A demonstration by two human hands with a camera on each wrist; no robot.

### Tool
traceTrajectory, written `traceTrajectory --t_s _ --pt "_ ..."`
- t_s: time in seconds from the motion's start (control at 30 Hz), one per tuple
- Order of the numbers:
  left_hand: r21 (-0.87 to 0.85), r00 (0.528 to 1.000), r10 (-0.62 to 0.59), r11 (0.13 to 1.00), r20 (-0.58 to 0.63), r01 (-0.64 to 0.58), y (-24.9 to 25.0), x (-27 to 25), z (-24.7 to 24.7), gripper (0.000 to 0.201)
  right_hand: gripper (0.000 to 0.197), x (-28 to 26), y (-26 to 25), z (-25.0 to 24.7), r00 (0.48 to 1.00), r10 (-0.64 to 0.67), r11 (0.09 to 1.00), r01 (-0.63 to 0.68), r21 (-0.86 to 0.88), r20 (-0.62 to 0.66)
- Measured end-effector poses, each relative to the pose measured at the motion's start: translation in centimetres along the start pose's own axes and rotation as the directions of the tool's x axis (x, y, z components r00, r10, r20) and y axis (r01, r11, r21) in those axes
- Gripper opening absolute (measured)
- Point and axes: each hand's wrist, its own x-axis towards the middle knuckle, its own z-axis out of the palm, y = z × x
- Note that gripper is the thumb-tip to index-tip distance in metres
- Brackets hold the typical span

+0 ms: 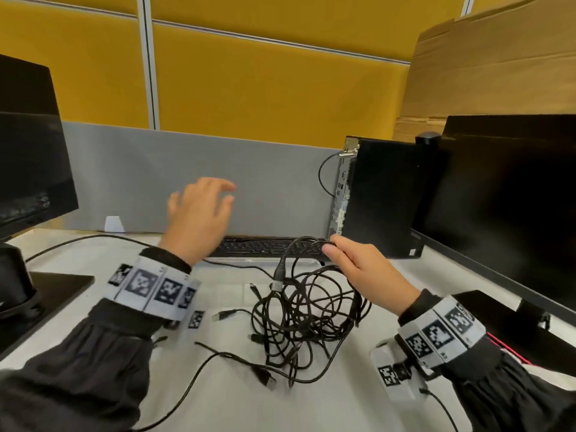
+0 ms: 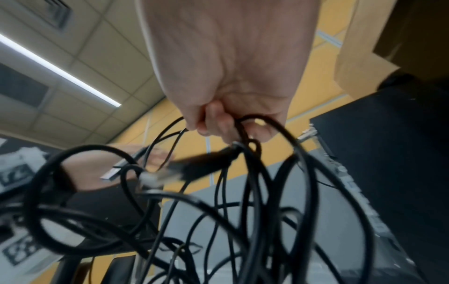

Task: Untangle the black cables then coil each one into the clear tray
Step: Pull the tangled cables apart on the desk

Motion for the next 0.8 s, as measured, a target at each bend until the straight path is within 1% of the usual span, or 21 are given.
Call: traceTrajectory --t_s 0.03,0.07,0.1,0.13,0.17,0.23,0.3,0.33,0.37,0.4,0.43,0.47,0.5,0.53,0.57,0.6,0.63,0.67,0.73,0.77,0.8 --pt "-0.029 0.987 0.131 0.991 0.092 -0.129 1.7 -0.5 0.0 0.029 0.029 0.2 -0.5 0.2 1.000 -0.026 0.999 0.026 -0.023 -0.006" --pt "-0.114 0.951 0.229 0.971 0.209 -0.209 3.0 -0.8 0.0 0.032 0.029 0.4 -0.9 0.3 0.999 -0.051 0.998 0.050 -0.049 -0.013" --pt "-0.229 0.900 0.289 0.948 0.327 -0.221 4.1 -1.3 0.1 0.033 0.030 0.6 -1.3 0.5 0.997 -0.072 0.995 0.070 -0.075 -0.023" --pt "-0.324 0.854 0.316 0.927 0.413 -0.186 4.8 -1.6 0.2 0.032 0.029 0.6 -1.6 0.6 0.995 -0.090 0.992 0.086 -0.090 -0.042" --pt "-0.375 0.841 0.330 0.912 0.429 -0.166 5.2 -1.8 0.3 0.031 0.027 0.7 -1.8 0.7 0.993 -0.101 0.991 0.094 -0.091 -0.067" --pt "-0.424 0.885 0.318 0.892 0.341 -0.156 5.6 -2.2 0.3 0.036 0.025 0.8 -1.9 0.8 0.987 -0.108 0.992 0.100 -0.073 -0.118" --pt "-0.476 0.936 0.251 0.873 0.246 -0.109 5.5 -2.5 0.5 0.041 0.024 1.1 -2.1 0.9 0.984 -0.118 0.992 0.110 -0.065 -0.133" --pt "-0.516 0.958 0.188 0.855 0.218 -0.050 5.4 -2.5 0.6 0.043 0.023 1.2 -2.3 0.9 0.984 -0.125 0.991 0.118 -0.058 -0.124" --pt "-0.573 0.974 0.094 0.819 0.204 0.041 5.4 -2.4 0.7 0.045 0.023 1.3 -2.6 0.9 0.986 -0.128 0.991 0.123 -0.052 -0.105" --pt "-0.647 0.979 -0.016 0.748 0.205 0.148 5.2 -2.1 0.7 0.045 0.023 1.4 -2.9 0.9 0.988 -0.130 0.991 0.127 -0.047 -0.078" --pt "-0.722 0.966 -0.120 0.645 0.227 0.250 5.1 -1.9 0.5 0.044 0.024 1.4 -3.1 0.9 0.990 -0.130 0.991 0.128 -0.045 -0.050" --pt "-0.784 0.944 -0.198 0.526 0.264 0.329 4.8 -1.7 0.1 0.043 0.024 1.5 -3.1 0.8 0.991 -0.129 0.991 0.127 -0.049 -0.024" --pt "-0.835 0.921 -0.246 0.399 0.301 0.379 4.2 -1.5 -0.3 0.043 0.026 1.5 -3.1 0.6 0.993 -0.122 0.991 0.122 -0.056 0.000" --pt "-0.877 0.902 -0.269 0.257 0.338 0.405 3.4 -1.2 -0.8 0.044 0.027 1.4 -3.0 0.4 0.994 -0.110 0.992 0.111 -0.056 0.022" --pt "-0.907 0.888 -0.282 0.108 0.364 0.407 2.4 -0.9 -1.4 0.044 0.027 1.3 -2.8 0.1 0.994 -0.097 0.994 0.099 -0.048 0.042" --pt "-0.920 0.875 -0.301 -0.018 0.379 0.392 1.3 -0.5 -2.1 0.045 0.027 1.2 -2.5 -0.2 0.994 -0.087 0.995 0.089 -0.043 0.062" --pt "-0.926 0.864 -0.335 -0.104 0.377 0.364 0.1 -0.2 -2.6 0.047 0.027 1.0 -2.3 -0.5 0.993 -0.078 0.996 0.082 -0.047 0.087" --pt "-0.930 0.851 -0.375 -0.159 0.366 0.330 -1.0 0.1 -3.0 0.050 0.027 0.9 -2.1 -0.8 0.991 -0.068 0.995 0.075 -0.061 0.113" --pt "-0.939 0.823 -0.457 -0.226 0.338 0.260 -3.1 0.5 -3.6 0.058 0.024 0.7 -1.6 -1.3 0.987 -0.045 0.995 0.057 -0.076 0.153" --pt "-0.943 0.805 -0.498 -0.244 0.323 0.228 -3.9 0.5 -3.6 0.060 0.023 0.6 -1.3 -1.6 0.986 -0.034 0.996 0.047 -0.074 0.163" --pt "-0.947 0.775 -0.551 -0.253 0.309 0.197 -4.8 0.6 -3.5 0.060 0.023 0.6 -1.0 -1.8 0.986 -0.025 0.997 0.037 -0.074 0.166"
